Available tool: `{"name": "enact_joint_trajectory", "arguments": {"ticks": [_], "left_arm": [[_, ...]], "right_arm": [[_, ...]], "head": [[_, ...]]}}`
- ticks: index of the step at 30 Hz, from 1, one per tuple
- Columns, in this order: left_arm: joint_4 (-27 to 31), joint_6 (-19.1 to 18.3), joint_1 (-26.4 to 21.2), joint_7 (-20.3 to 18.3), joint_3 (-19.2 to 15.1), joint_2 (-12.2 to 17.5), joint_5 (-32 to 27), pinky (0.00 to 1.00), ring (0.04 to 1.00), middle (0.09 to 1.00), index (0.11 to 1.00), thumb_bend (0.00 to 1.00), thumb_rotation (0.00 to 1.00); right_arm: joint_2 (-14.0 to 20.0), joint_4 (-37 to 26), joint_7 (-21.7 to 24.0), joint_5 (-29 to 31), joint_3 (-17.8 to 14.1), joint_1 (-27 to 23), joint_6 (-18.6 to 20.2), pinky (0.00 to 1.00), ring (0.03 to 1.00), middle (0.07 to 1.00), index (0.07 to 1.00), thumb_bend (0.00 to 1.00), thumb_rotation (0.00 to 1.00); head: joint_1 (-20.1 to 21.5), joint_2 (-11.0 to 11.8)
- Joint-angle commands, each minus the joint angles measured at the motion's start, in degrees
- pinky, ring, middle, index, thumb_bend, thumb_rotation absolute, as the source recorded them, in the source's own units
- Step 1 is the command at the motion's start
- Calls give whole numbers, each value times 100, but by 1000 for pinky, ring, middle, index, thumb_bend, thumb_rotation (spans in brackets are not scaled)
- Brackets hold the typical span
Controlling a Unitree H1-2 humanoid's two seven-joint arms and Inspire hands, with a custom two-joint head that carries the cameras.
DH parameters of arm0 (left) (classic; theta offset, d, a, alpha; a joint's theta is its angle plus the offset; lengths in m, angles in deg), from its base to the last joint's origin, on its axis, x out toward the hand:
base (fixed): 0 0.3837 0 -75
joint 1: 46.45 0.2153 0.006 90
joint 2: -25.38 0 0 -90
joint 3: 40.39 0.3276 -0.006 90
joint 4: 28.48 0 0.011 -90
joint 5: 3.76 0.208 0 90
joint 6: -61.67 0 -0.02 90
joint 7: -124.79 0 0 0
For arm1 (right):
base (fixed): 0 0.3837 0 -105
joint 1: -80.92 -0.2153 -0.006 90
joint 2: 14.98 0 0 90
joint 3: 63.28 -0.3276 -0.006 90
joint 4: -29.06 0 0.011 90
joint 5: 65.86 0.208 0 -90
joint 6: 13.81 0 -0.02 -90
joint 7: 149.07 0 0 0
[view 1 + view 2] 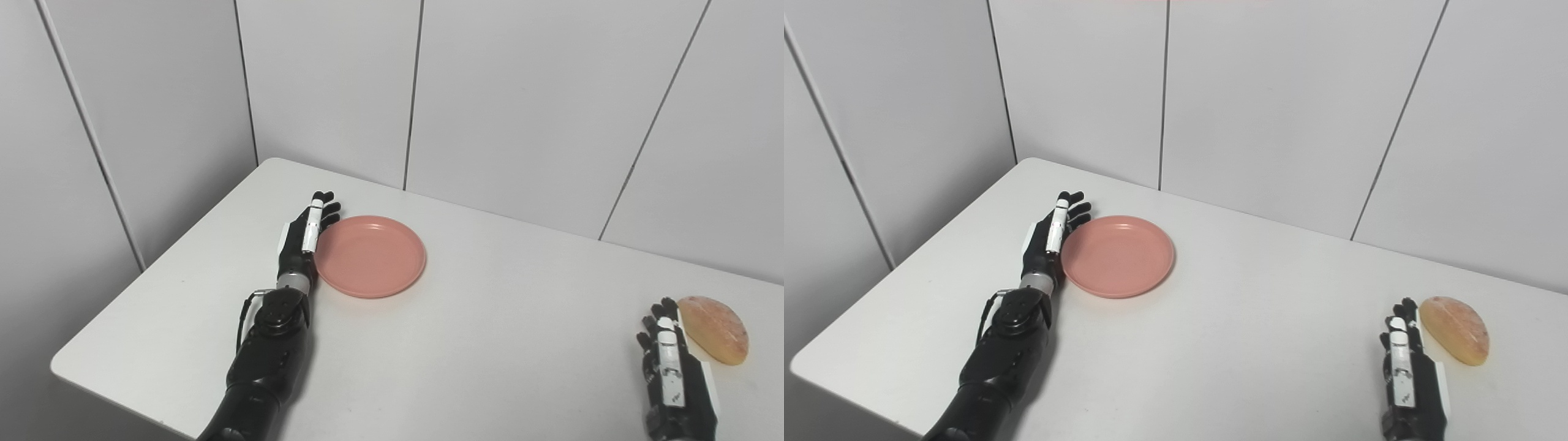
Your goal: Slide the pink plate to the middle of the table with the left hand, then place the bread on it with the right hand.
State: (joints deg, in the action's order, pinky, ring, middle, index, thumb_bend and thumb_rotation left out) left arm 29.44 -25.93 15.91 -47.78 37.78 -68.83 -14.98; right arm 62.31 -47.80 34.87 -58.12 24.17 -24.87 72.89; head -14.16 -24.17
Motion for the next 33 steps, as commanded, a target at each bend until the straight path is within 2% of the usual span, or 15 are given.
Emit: {"name": "enact_joint_trajectory", "arguments": {"ticks": [1, 5, 12, 16, 20, 24, 29, 33], "left_arm": [[99, -202, -30, -321, 222, -164, 47, 821, 828, 815, 803, 455, 1000], [172, -272, -8, -446, 401, -244, 47, 808, 844, 835, 815, 458, 1000], [220, -372, 34, -561, 740, -285, 279, 815, 832, 824, 808, 462, 1000], [302, -535, 72, -704, 777, -394, 157, 842, 854, 842, 822, 467, 1000], [389, -625, 158, -855, 738, -593, -73, 858, 848, 828, 812, 449, 1000], [773, -1013, 323, -759, 658, -848, -271, 858, 844, 824, 810, 447, 1000], [1122, -1171, 495, -639, 612, -1111, -225, 811, 810, 788, 768, 424, 1000], [1354, -1322, 648, -821, 732, -1224, -231, 839, 834, 814, 797, 437, 1000]], "right_arm": [[-74, -73, 65, 76, 8, -171, -204, 1000, 1000, 1000, 1000, 620, 896], [-88, -104, -16, -89, 42, -166, -205, 1000, 1000, 1000, 1000, 658, 897], [-292, -226, -230, -237, 63, -190, -123, 1000, 1000, 1000, 1000, 633, 875], [-429, -350, -313, -239, 92, -212, 55, 1000, 1000, 1000, 1000, 622, 855], [-438, -448, -308, -314, 185, -229, 244, 1000, 1000, 1000, 1000, 670, 862], [-475, -458, -320, -355, 236, -240, 159, 1000, 1000, 1000, 1000, 625, 871], [-521, -507, -345, -349, 242, -246, 185, 1000, 1000, 1000, 1000, 601, 864], [-566, -505, -419, -384, 241, -294, 215, 1000, 1000, 1000, 1000, 575, 883]], "head": [[20, -9], [254, -141], [832, -371], [1077, -447], [1358, -537], [1551, -638], [1747, -724], [2038, -794]]}}
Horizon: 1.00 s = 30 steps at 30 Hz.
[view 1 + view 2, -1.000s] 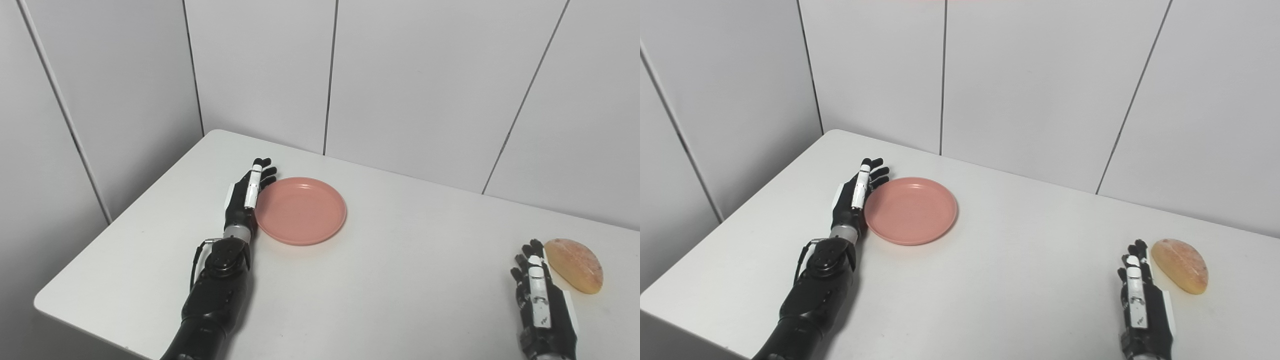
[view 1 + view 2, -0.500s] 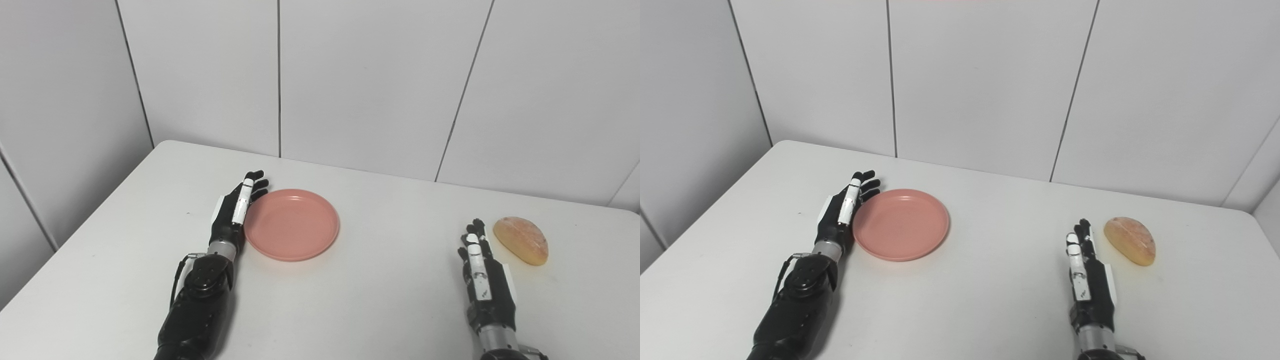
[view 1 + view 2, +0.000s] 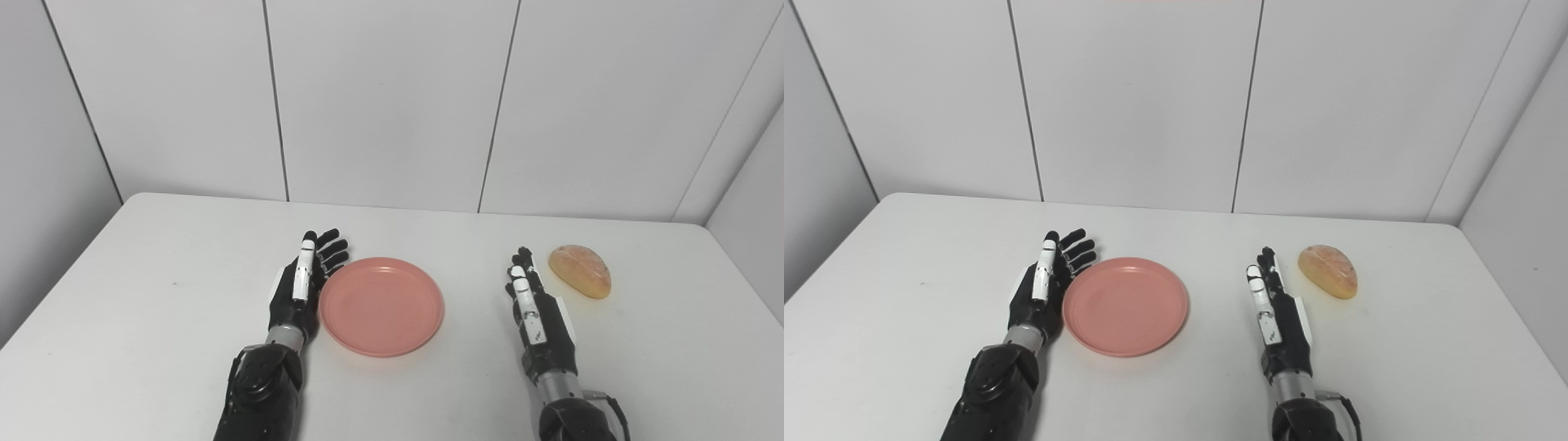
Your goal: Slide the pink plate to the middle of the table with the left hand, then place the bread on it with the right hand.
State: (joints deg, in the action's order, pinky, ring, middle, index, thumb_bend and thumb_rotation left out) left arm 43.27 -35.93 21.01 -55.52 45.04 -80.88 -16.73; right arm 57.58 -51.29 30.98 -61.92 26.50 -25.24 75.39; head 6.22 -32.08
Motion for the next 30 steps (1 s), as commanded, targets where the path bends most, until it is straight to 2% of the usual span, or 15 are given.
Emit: {"name": "enact_joint_trajectory", "arguments": {"ticks": [1, 7, 11, 17, 19, 21, 24, 28, 30], "left_arm": [[38, -389, 171, -71, 16, -56, -82, 849, 843, 825, 807, 446, 1000], [461, -765, 369, -73, 87, -337, -151, 889, 878, 857, 828, 488, 1000], [604, -795, 499, -114, 172, -474, -108, 924, 898, 880, 854, 490, 1000], [485, -482, 580, -174, 359, -500, 60, 913, 900, 882, 854, 480, 1000], [390, -199, 607, -264, 448, -485, 151, 939, 907, 889, 865, 465, 1000], [285, 112, 636, -331, 557, -453, 305, 973, 922, 901, 879, 451, 1000], [89, 517, 649, -268, 709, -387, 642, 998, 946, 915, 896, 439, 1000], [-117, 863, 626, -231, 721, -376, 786, 1000, 966, 929, 908, 439, 1000], [-201, 966, 606, -235, 695, -385, 792, 1000, 972, 937, 913, 442, 1000]], "right_arm": [[-96, -171, -42, -10, 6, -257, -23, 1000, 1000, 1000, 1000, 573, 887], [-38, -253, -44, -38, 7, -268, 89, 1000, 1000, 1000, 1000, 596, 898], [7, -269, -15, -55, 16, -285, 91, 1000, 1000, 1000, 1000, 605, 909], [7, -248, -28, 36, -39, -316, 119, 1000, 1000, 1000, 1000, 631, 880], [5, -219, -47, 50, -65, -335, 96, 1000, 1000, 1000, 1000, 627, 866], [15, -205, -107, -29, -75, -356, 86, 1000, 1000, 1000, 1000, 632, 861], [65, -93, -280, -282, -84, -425, -149, 1000, 1000, 1000, 1000, 623, 844], [250, -58, -352, -559, -67, -521, -268, 1000, 1000, 1000, 1000, 630, 853], [345, -60, -426, -746, -57, -562, -283, 1000, 1000, 1000, 1000, 668, 879]], "head": [[107, -33], [225, -108], [287, -121], [355, -99], [379, -99], [374, -104], [338, -100], [334, -107], [341, -116]]}}
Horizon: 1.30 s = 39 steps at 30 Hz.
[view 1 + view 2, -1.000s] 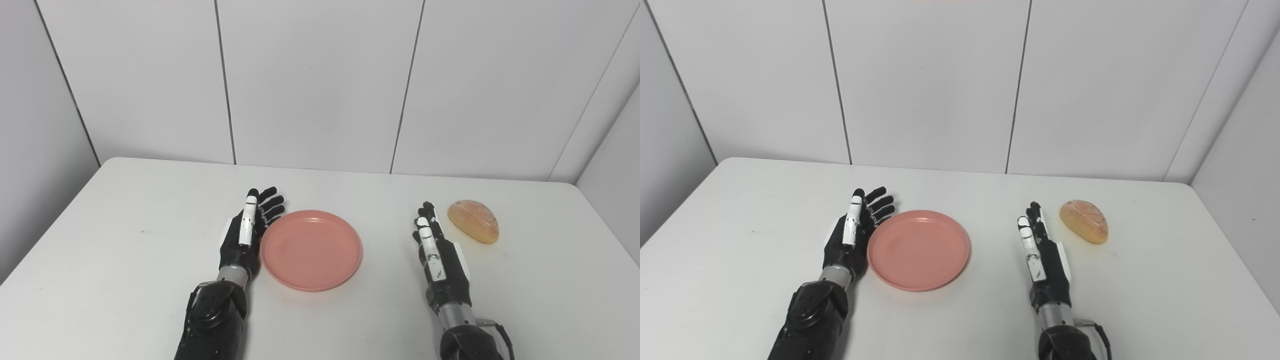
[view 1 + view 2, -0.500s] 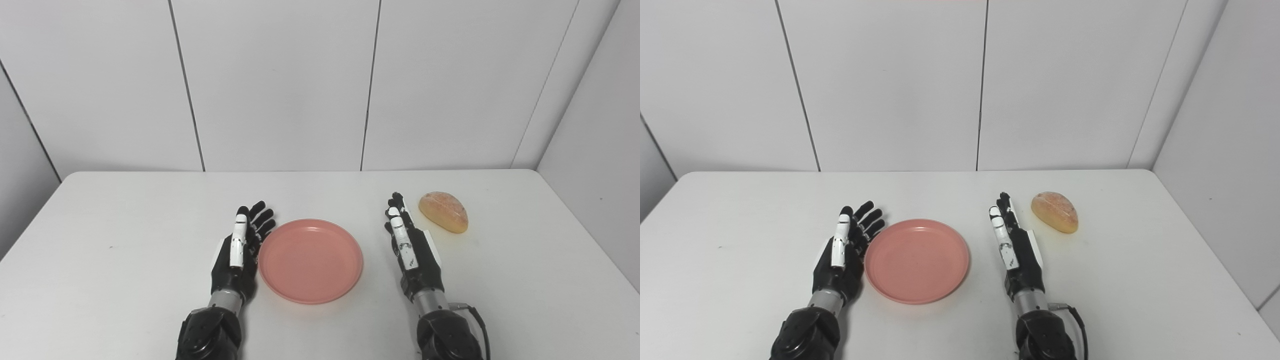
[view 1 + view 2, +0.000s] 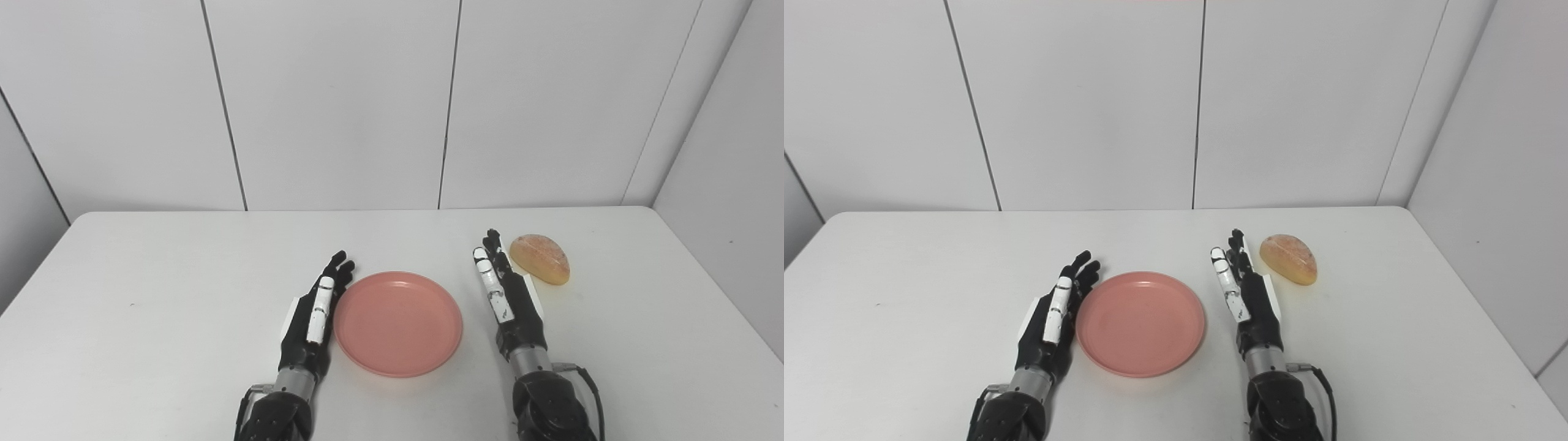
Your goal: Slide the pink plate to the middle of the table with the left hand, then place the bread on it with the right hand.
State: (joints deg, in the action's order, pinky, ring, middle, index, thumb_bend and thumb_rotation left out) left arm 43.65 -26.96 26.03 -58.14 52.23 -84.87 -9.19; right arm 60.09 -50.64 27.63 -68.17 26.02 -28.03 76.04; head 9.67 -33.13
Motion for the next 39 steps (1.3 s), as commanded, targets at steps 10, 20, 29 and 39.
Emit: {"name": "enact_joint_trajectory", "arguments": {"ticks": [10, 20, 29, 39], "left_arm": [[-699, 493, -86, 202, -228, 15, 28, 1000, 992, 956, 925, 476, 1000], [-813, 432, -204, 145, -501, 23, -257, 1000, 976, 943, 919, 473, 1000], [-612, 136, -146, 97, -514, 20, -422, 1000, 977, 941, 913, 459, 1000], [-341, 14, -40, -11, -338, 76, -315, 1000, 975, 938, 912, 462, 1000]], "right_arm": [[748, -68, -666, -1508, 169, -509, -952, 956, 980, 990, 1000, 559, 832], [1202, -105, -962, -2425, 121, -736, -498, 840, 920, 957, 956, 610, 616], [1490, 168, -1109, -3180, 180, -980, 116, 716, 835, 904, 894, 731, 311], [1753, 1059, -1432, -3555, 316, -1256, 235, 692, 790, 837, 839, 788, 128]], "head": [[72, -15], [223, 7], [377, 24], [375, 19]]}}
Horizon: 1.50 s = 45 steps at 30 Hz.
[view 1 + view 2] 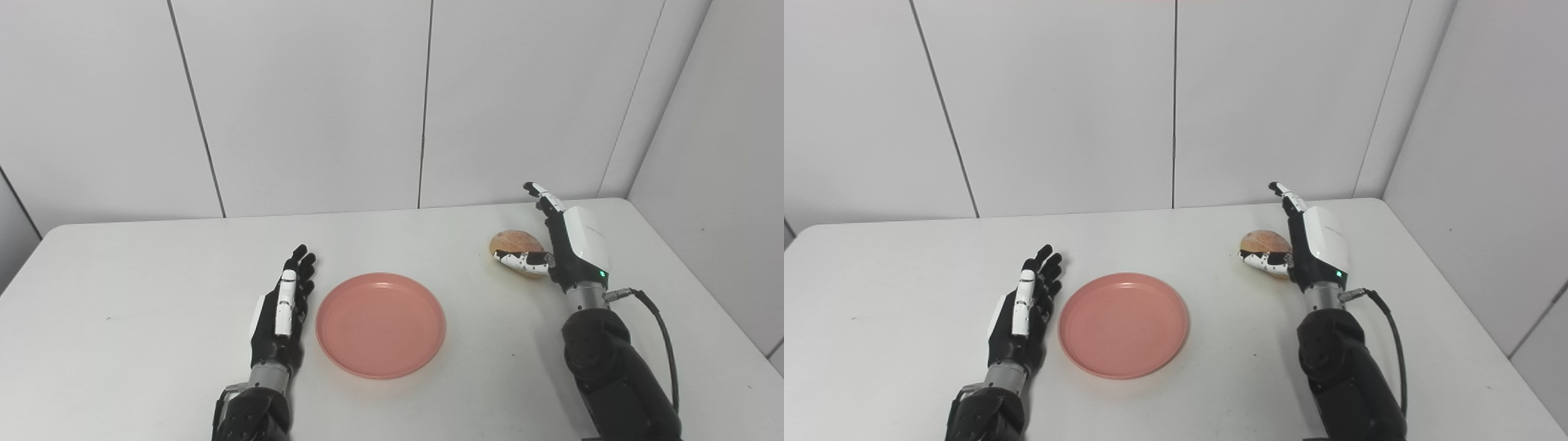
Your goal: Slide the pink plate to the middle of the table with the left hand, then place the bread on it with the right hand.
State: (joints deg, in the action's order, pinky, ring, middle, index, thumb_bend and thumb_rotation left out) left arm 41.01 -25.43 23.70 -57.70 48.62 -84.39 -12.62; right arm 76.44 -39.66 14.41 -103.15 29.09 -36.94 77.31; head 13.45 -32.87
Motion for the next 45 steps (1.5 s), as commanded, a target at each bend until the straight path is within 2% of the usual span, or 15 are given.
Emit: {"name": "enact_joint_trajectory", "arguments": {"ticks": [1, 4, 11, 17, 19, 20, 21, 23, 25, 27, 32, 41, 43, 45], "left_arm": [[-35, -149, 209, -68, 37, 28, 28, 1000, 973, 937, 911, 461, 1000], [59, -174, 242, -87, 71, 27, 40, 1000, 975, 937, 912, 463, 1000], [239, -304, 294, -88, 86, 5, 27, 1000, 966, 931, 905, 469, 1000], [324, -378, 330, -65, 73, -21, 23, 1000, 962, 925, 900, 474, 1000], [348, -412, 336, -69, 77, -21, 21, 1000, 964, 927, 902, 476, 1000], [359, -426, 338, -69, 78, -22, 20, 1000, 964, 927, 902, 476, 1000], [363, -432, 339, -73, 78, -24, 14, 1000, 964, 926, 900, 475, 1000], [361, -454, 332, -69, 77, -24, 16, 1000, 965, 926, 898, 476, 1000], [350, -438, 328, -76, 81, -23, 17, 1000, 966, 927, 900, 475, 1000], [345, -448, 326, -96, 89, -19, 8, 1000, 966, 928, 902, 477, 1000], [365, -453, 326, -71, 99, -40, 24, 1000, 965, 926, 897, 487, 1000], [365, -472, 305, -55, 112, -63, 29, 1000, 973, 937, 909, 509, 1000], [376, -492, 308, -18, 104, -85, 34, 1000, 968, 929, 899, 499, 1000], [384, -490, 311, 4, 109, -100, 52, 1000, 964, 924, 894, 489, 1000]], "right_arm": [[144, 63, -75, -63, 34, -395, 153, 696, 792, 837, 839, 790, 119], [204, 265, 19, -67, 110, -466, 282, 712, 806, 847, 849, 785, 116], [337, 863, 42, -51, 334, -632, 291, 729, 817, 856, 859, 752, 117], [318, 1373, -201, -3, 428, -737, 79, 628, 744, 814, 810, 638, 47], [298, 1507, -265, 59, 449, -766, 49, 525, 653, 782, 793, 587, 20], [278, 1588, -368, 104, 446, -777, -41, 519, 648, 780, 792, 585, 18], [260, 1654, -484, 159, 438, -781, -159, 324, 419, 601, 756, 560, 7], [228, 1740, -728, 216, 441, -782, -343, 181, 251, 504, 706, 547, 1], [215, 1749, -844, 251, 455, -772, -401, 178, 271, 480, 655, 540, 0], [220, 1735, -886, 296, 466, -763, -390, 244, 350, 482, 632, 537, 0], [230, 1663, -1003, 369, 447, -726, -436, 337, 444, 487, 624, 538, 0], [234, 1323, -1404, 337, 466, -655, -754, 369, 466, 488, 612, 539, 0], [201, 1228, -1507, 380, 445, -650, -969, 362, 451, 461, 544, 518, 0], [159, 1055, -1501, 433, 437, -629, -1101, 364, 452, 461, 532, 515, 0]], "head": [[-9, -13], [-27, -13], [-69, -50], [-93, -82], [-108, -88], [-111, -89], [-111, -89], [-97, -90], [-104, -90], [-111, -96], [-130, -93], [-212, -104], [-238, -113], [-282, -129]]}}
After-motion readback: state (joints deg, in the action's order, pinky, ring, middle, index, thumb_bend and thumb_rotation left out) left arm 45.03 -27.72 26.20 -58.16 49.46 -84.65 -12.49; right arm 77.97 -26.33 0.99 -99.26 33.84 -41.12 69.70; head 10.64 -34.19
